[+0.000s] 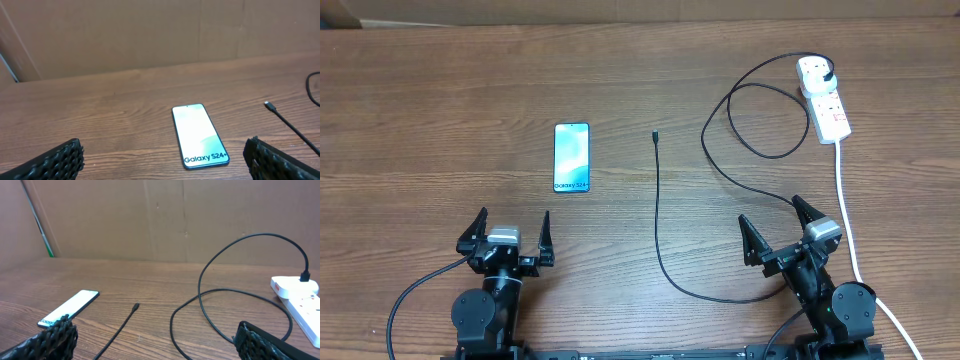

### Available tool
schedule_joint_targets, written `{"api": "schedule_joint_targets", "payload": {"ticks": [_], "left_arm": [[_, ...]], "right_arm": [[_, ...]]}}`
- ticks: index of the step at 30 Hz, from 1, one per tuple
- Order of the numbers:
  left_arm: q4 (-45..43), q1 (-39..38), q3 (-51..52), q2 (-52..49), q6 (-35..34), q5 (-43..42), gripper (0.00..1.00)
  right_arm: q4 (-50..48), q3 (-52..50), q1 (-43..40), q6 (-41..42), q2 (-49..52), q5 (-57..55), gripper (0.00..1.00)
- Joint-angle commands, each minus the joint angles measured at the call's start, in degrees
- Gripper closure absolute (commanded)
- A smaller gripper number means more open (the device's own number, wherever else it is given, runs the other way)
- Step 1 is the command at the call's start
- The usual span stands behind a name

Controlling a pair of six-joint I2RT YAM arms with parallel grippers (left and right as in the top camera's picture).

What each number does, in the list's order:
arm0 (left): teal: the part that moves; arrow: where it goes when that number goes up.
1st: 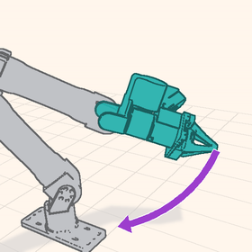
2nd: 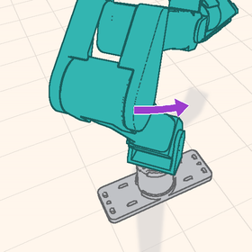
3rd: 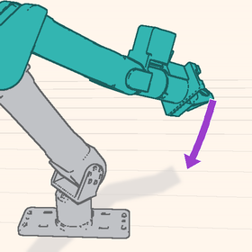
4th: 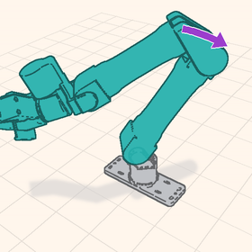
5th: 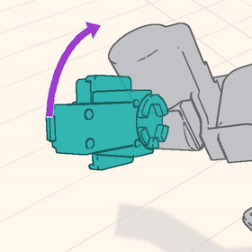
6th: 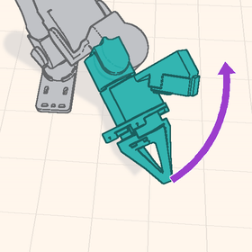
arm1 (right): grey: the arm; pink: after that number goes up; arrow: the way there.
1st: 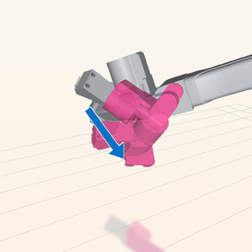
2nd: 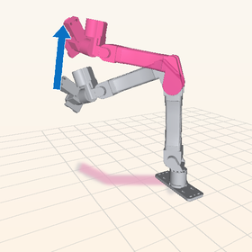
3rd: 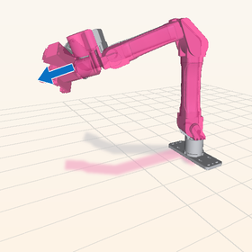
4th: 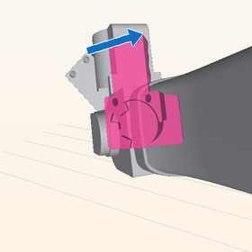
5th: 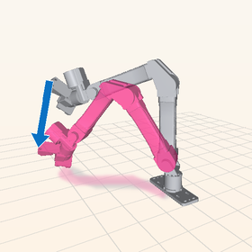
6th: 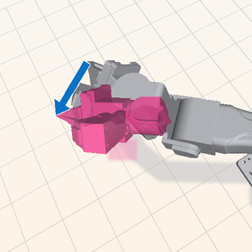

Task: Plug charger to phone and switch on socket
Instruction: 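Move the left gripper forward over the Galaxy phone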

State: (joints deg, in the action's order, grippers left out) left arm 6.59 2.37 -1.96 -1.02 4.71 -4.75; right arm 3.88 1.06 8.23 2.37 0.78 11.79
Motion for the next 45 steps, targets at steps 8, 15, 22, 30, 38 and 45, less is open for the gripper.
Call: {"api": "schedule_joint_targets", "payload": {"ticks": [8, 15, 22, 30, 38, 45], "left_arm": [[1.44, 0.24, -4.26, -1.73, -0.07, 0.79, 0.0], [4.09, 0.24, -12.02, -9.18, -0.81, 0.7, 0.0], [7.8, 0.22, -25.2, -24.48, -4.52, 0.17, 0.0], [22.1, 0.15, -46.25, -43.6, -4.63, -2.6, 0.0], [35.87, -3.85, -70.44, -63.3, -14.56, -2.75, 0.0], [48.89, -11.23, -87.17, -81.24, -14.6, -2.84, 0.0]], "right_arm": [[-0.37, -0.61, -0.26, 0.17, -0.44, -0.13, 0.0], [-0.37, -0.61, -0.26, 0.17, -0.44, -0.13, 0.0], [-0.37, -0.61, -0.26, 0.17, -0.44, -0.13, 0.0], [-0.37, -0.61, -0.26, 0.2, -0.44, -0.13, 0.0], [-0.39, -0.61, -0.26, 0.15, -0.44, -0.96, 0.0], [-0.2, -0.61, -0.26, 0.17, -0.44, -1.84, 0.0]]}}
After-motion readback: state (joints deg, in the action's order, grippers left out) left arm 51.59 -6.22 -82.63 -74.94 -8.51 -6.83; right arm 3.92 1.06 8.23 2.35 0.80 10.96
